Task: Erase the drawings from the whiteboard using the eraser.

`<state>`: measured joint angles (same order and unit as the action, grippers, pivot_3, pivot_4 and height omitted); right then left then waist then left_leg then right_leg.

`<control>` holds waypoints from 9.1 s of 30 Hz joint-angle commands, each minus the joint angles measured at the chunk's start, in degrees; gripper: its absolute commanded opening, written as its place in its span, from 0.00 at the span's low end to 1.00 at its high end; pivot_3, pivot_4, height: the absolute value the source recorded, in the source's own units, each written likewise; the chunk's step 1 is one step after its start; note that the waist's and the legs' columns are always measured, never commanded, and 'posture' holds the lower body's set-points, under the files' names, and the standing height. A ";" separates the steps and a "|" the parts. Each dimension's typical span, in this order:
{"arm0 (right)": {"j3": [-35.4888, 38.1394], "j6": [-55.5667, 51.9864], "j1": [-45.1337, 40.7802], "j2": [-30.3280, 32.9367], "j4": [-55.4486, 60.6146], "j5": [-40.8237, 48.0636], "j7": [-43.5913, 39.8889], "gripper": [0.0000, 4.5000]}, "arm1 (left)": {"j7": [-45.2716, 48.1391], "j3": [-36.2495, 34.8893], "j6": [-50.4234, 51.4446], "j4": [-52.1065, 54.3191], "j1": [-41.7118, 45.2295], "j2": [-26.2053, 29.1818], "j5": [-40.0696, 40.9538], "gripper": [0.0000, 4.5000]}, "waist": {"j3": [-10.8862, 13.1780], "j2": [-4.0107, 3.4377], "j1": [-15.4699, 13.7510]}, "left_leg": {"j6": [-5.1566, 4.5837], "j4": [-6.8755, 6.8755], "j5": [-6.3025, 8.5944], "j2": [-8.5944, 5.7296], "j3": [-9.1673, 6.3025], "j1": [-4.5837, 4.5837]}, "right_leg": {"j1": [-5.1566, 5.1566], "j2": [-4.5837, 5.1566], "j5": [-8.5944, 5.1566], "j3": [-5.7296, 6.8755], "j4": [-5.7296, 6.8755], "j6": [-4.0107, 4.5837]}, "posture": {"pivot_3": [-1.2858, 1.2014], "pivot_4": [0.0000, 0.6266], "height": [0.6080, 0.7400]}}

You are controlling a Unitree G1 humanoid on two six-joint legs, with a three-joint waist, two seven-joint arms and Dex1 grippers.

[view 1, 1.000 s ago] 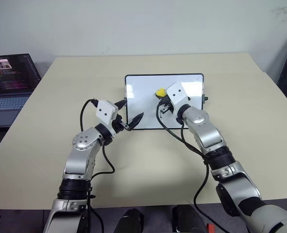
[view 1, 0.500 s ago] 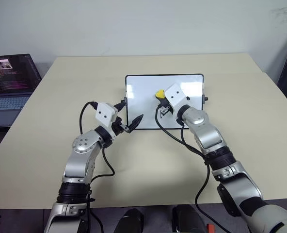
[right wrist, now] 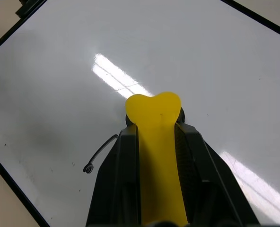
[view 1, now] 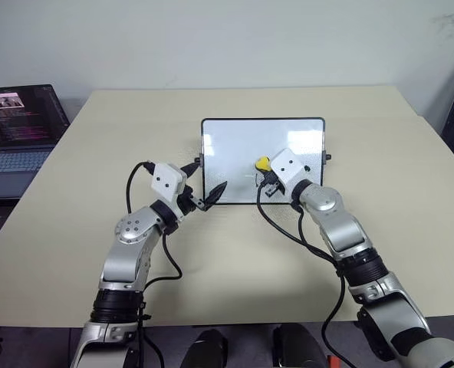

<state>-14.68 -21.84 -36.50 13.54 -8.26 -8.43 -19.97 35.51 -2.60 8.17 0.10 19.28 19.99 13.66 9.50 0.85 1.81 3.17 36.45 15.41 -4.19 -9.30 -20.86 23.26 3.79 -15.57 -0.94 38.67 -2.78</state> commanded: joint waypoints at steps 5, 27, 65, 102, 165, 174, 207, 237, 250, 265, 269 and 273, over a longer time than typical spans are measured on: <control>1.73 -3.27 1.70 2.02 1.55 -0.73 0.44 0.18 | -0.06 0.16 -0.44 2.47 0.47 -0.27 0.76 1.00 | 0.00 0.01 -0.13 | 0.00 0.04 0.00 0.00 -0.02 0.00 | -0.03 0.00 0.00 0.02 0.00 0.00 | 0.52 0.24 1.00; 14.47 -18.20 6.29 0.26 20.33 8.73 2.61 0.18 | 0.41 0.15 -0.18 2.22 0.68 0.06 0.94 1.00 | 0.00 0.01 -0.06 | 0.00 -0.10 0.01 0.03 0.00 -0.07 | 0.04 0.16 -0.01 -0.01 -0.15 -0.01 | 0.52 0.24 1.00; 10.47 -14.91 11.45 0.30 26.22 10.72 7.21 0.18 | 0.69 2.17 -0.02 2.24 0.34 -0.65 1.52 1.00 | 0.00 0.01 0.05 | -0.01 -0.12 0.01 0.02 0.04 -0.04 | 0.04 0.12 -0.01 0.00 -0.14 -0.02 | 0.52 0.24 1.00; -1.39 -1.90 4.81 -2.46 2.11 -1.44 3.70 0.18 | -1.34 1.08 1.19 6.42 -2.61 0.28 1.48 1.00 | -0.01 0.04 -0.01 | -0.04 -0.01 0.02 0.01 0.01 0.05 | -0.02 -0.01 0.00 -0.01 0.05 0.01 | 0.52 0.24 1.00; 22.55 -38.70 11.91 -5.06 39.78 8.73 2.74 0.18 | 1.76 2.27 0.54 1.75 0.67 -1.67 2.07 1.00 | -0.11 0.25 -0.24 | 0.00 -0.38 0.01 0.10 -0.03 -0.09 | 0.00 0.15 0.00 0.05 -0.58 0.00 | 0.52 0.24 1.00; 21.44 -39.05 11.91 -3.74 41.22 9.76 5.70 0.18 | 3.34 3.35 -0.25 -0.09 2.56 -2.59 1.99 1.00 | -0.11 0.25 -0.21 | -0.02 -0.39 0.03 0.07 0.00 -0.10 | -0.01 0.17 0.00 0.06 -0.61 -0.02 | 0.52 0.24 1.00; 30.05 -63.57 14.59 0.64 45.25 10.11 13.86 0.18 | 30.63 14.60 8.59 4.73 0.73 7.66 8.34 1.00 | -0.11 0.21 -0.08 | -0.09 -0.39 0.06 0.08 0.04 -0.08 | -0.03 0.00 -0.01 0.02 -0.59 -0.03 | 0.52 0.24 1.00; 28.69 -62.74 15.49 -0.63 41.79 10.39 14.37 0.18 | 31.26 14.87 8.86 6.00 -0.58 10.15 7.58 1.00 | -0.12 0.21 -0.08 | -0.26 -0.38 0.15 0.08 0.04 -0.07 | -0.03 0.00 -0.01 0.02 -0.58 -0.03 | 0.52 0.24 1.00; 28.38 -62.31 15.56 0.17 40.82 10.46 13.94 0.18 | 31.63 14.70 8.96 6.31 -0.58 10.48 7.61 1.00 | -0.12 0.20 -0.07 | -0.26 -0.38 0.15 0.08 0.04 -0.07 | -0.03 0.00 -0.01 0.02 -0.58 -0.03 | 0.52 0.24 1.00; 28.99 -61.03 14.87 -0.50 40.87 10.20 14.59 0.98 | 31.64 14.60 8.92 6.18 -0.30 10.43 7.63 1.00 | -0.12 0.20 -0.07 | -0.26 -0.38 0.15 0.08 0.04 -0.07 | -0.03 0.00 -0.01 0.02 -0.57 -0.03 | 0.52 0.24 1.00; 30.07 -61.13 13.74 -1.22 41.61 10.30 14.91 0.98 | 30.83 12.94 9.44 6.77 0.02 10.61 8.57 1.00 | -0.12 0.20 -0.06 | -0.26 -0.37 0.15 0.08 0.05 -0.07 | -0.03 0.00 0.00 0.01 -0.56 -0.03 | 0.52 0.24 1.00; 31.20 -60.80 12.68 -2.13 42.77 10.32 15.50 0.98 | 28.31 8.77 11.49 8.81 0.01 11.06 11.20 1.00 | -0.12 0.20 0.01 | -0.26 -0.37 0.15 0.10 0.03 -0.07 | -0.03 0.00 0.00 0.02 -0.55 -0.03 | 0.52 0.24 1.00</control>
<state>14.93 -84.11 -22.51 11.78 31.75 1.58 -4.91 65.14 9.24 19.21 5.59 18.62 30.40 22.89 9.38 1.04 1.82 2.92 36.08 15.57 -4.09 -9.27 -20.93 23.24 3.81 -15.57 -0.93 38.12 -2.80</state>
